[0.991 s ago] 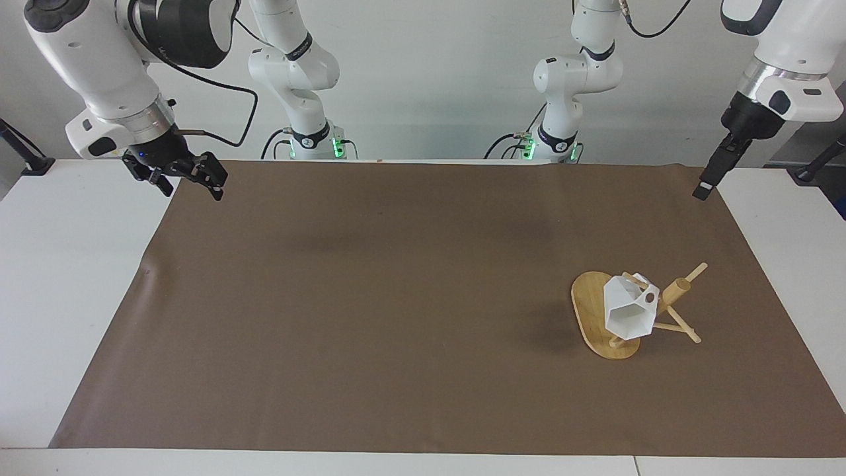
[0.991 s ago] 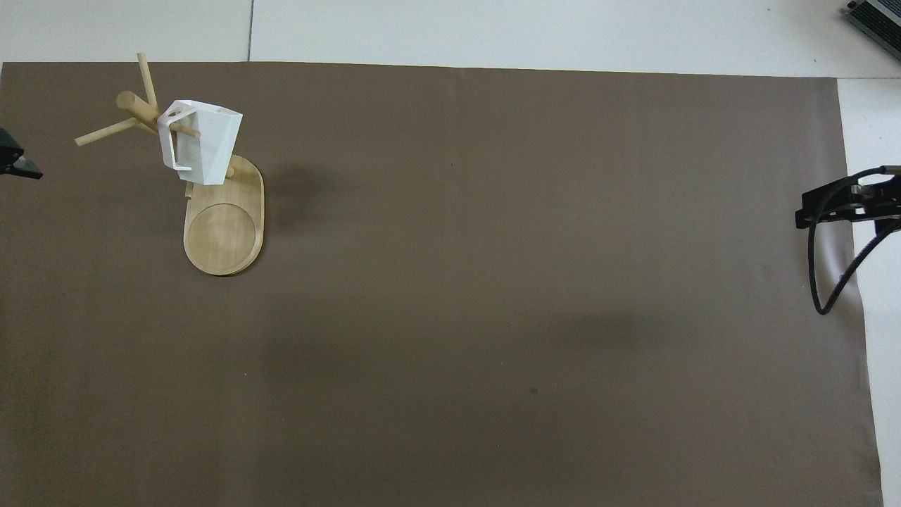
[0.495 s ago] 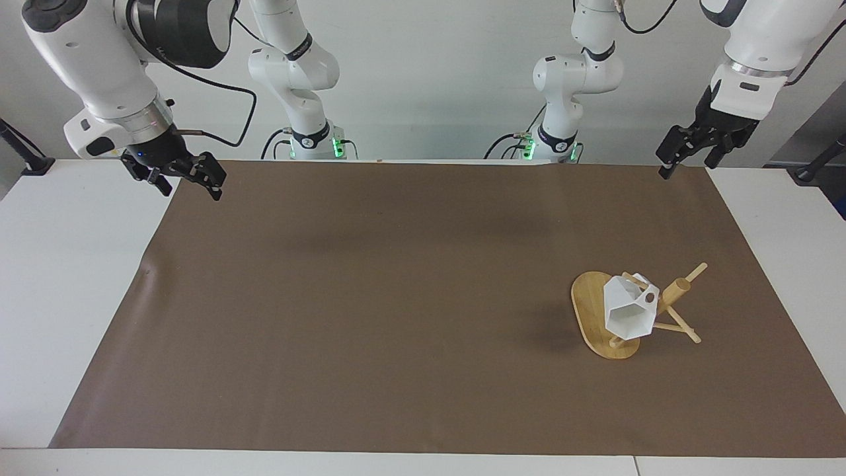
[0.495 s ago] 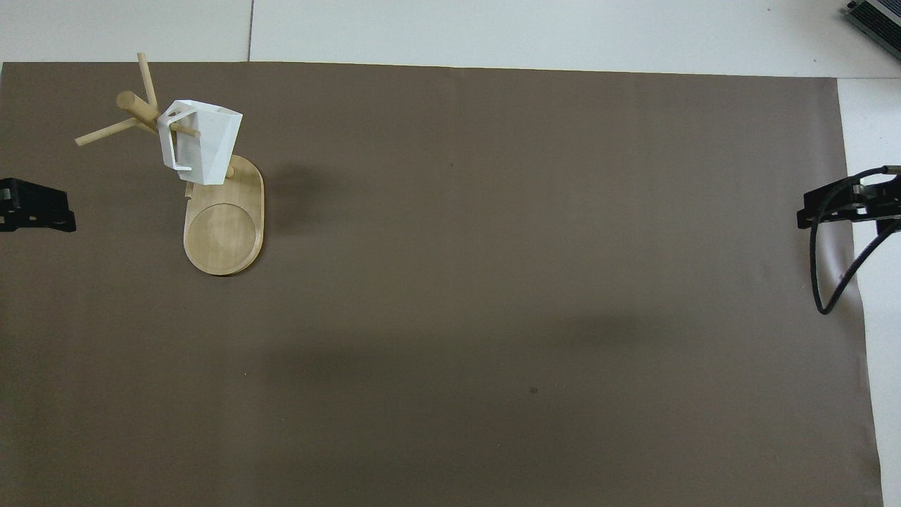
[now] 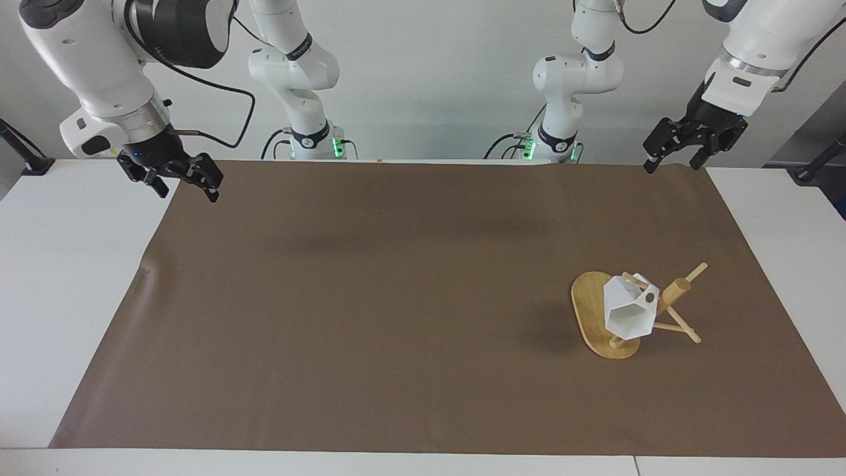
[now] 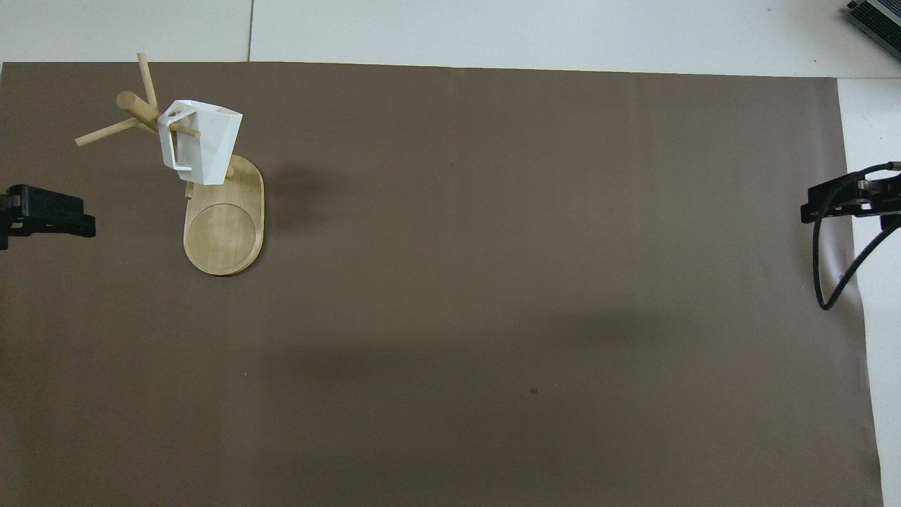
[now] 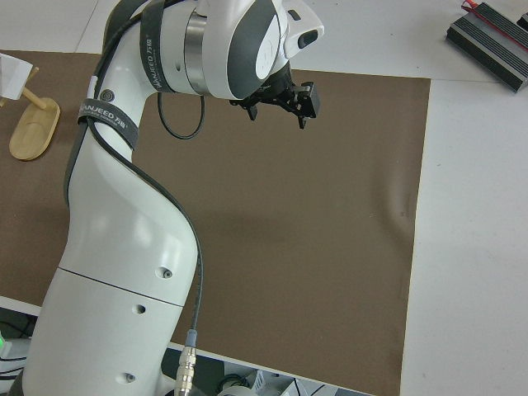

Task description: Hang cup on rack

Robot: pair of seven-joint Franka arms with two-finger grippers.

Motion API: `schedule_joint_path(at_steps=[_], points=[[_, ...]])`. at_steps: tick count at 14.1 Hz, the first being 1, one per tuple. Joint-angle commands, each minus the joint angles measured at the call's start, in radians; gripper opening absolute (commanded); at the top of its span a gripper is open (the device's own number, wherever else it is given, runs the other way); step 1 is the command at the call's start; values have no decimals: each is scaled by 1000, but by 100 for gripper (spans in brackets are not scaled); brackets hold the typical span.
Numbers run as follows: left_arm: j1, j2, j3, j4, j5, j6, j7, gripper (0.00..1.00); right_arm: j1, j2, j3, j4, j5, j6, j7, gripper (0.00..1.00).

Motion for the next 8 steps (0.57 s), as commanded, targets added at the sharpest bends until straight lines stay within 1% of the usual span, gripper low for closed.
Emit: schedule_joint_path(at_steps=[1, 4, 8], points=[[-2, -6, 6, 4, 21, -29, 39, 100, 0, -21, -6, -30, 4, 28, -3, 100], [-2, 17, 0, 47, 57, -87, 39, 100, 1, -21, -6, -30, 4, 27, -3, 100], [-4, 5, -11, 32, 52, -65, 28, 100, 1, -21, -5, -30, 4, 27, -1, 100]])
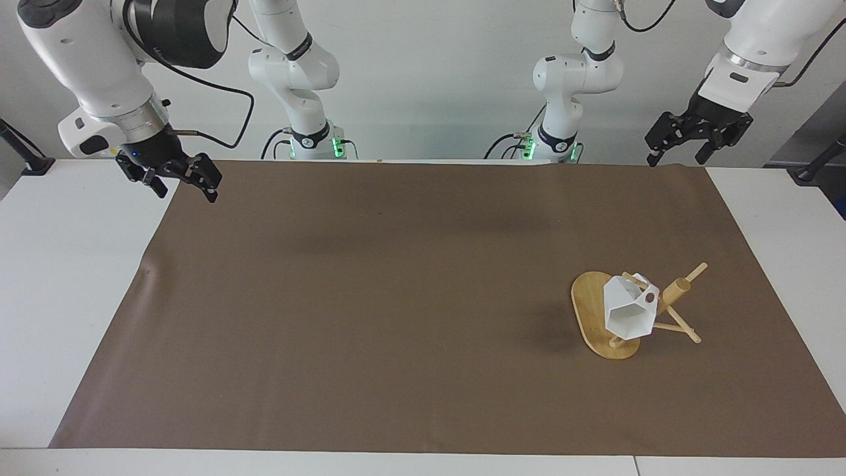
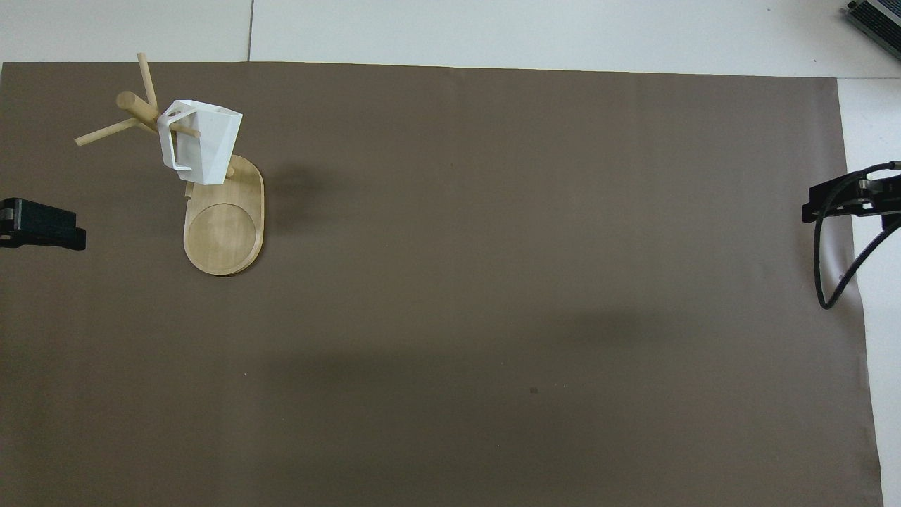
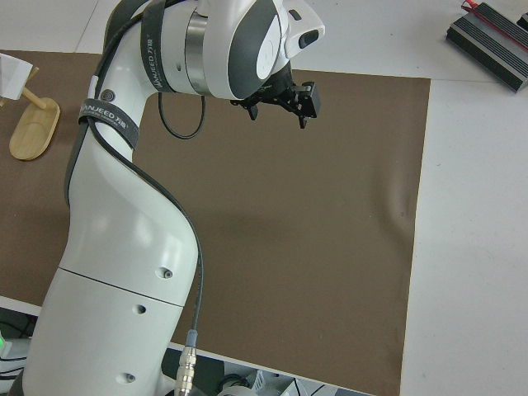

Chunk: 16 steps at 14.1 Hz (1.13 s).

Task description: Hang cup on rack

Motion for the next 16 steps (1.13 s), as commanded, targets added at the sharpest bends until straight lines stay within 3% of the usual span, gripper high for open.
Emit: schedule_joint_path(at_steps=[1, 16], points=[[-4, 2, -3, 15, 8, -9, 6, 100, 1, -21, -4, -30, 5, 26, -1, 100], [-4, -32, -1, -56, -3, 33, 14, 100, 0, -24, -3, -26, 7, 26, 3, 100]])
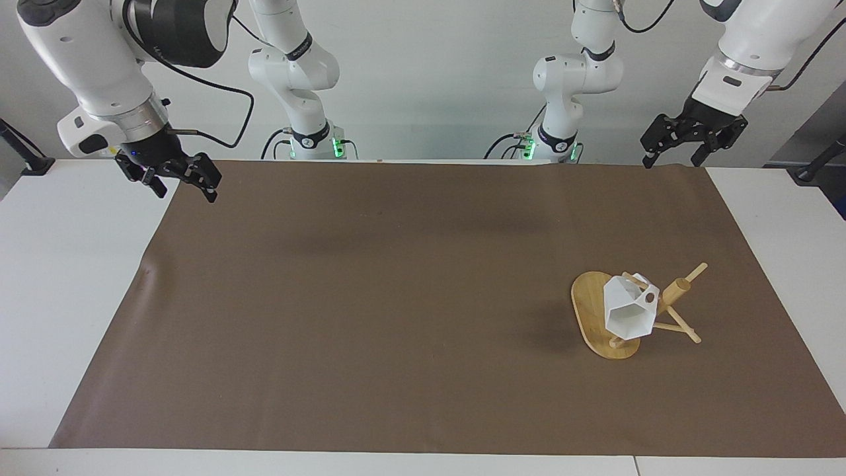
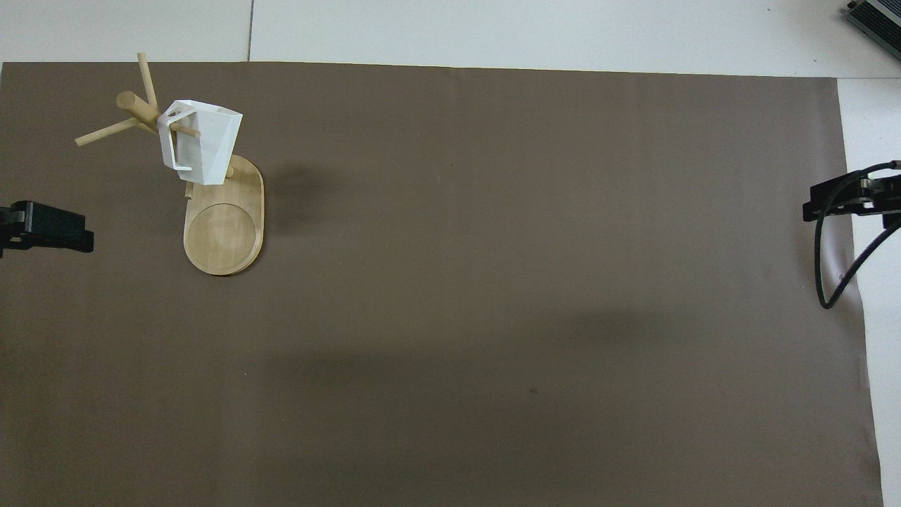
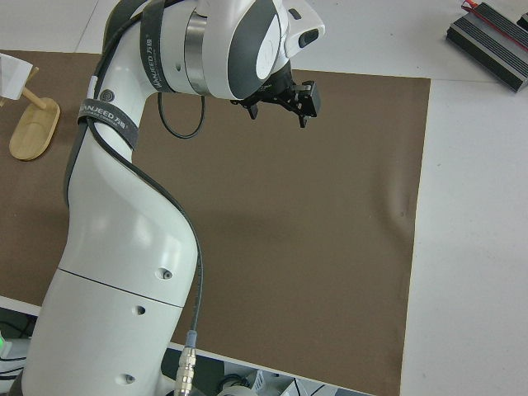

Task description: Hang cup on rack

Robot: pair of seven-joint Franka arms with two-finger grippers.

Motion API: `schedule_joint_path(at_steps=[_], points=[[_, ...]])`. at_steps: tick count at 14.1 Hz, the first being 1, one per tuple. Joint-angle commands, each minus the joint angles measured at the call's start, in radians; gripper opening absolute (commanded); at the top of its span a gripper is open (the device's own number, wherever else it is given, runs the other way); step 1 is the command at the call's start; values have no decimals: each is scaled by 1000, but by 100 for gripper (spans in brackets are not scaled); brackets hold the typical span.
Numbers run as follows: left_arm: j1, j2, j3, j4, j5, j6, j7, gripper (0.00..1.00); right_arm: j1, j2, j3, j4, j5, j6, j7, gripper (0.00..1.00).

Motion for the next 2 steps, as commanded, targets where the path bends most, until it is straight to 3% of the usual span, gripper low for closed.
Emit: schedule_joint_path(at_steps=[1, 2], points=[[-5, -30, 3, -37, -1, 23, 11, 100, 0, -22, -3, -26, 8, 21, 6, 100], [-5, -30, 3, -39, -1, 22, 10, 100, 0, -22, -3, -26, 8, 21, 6, 100]])
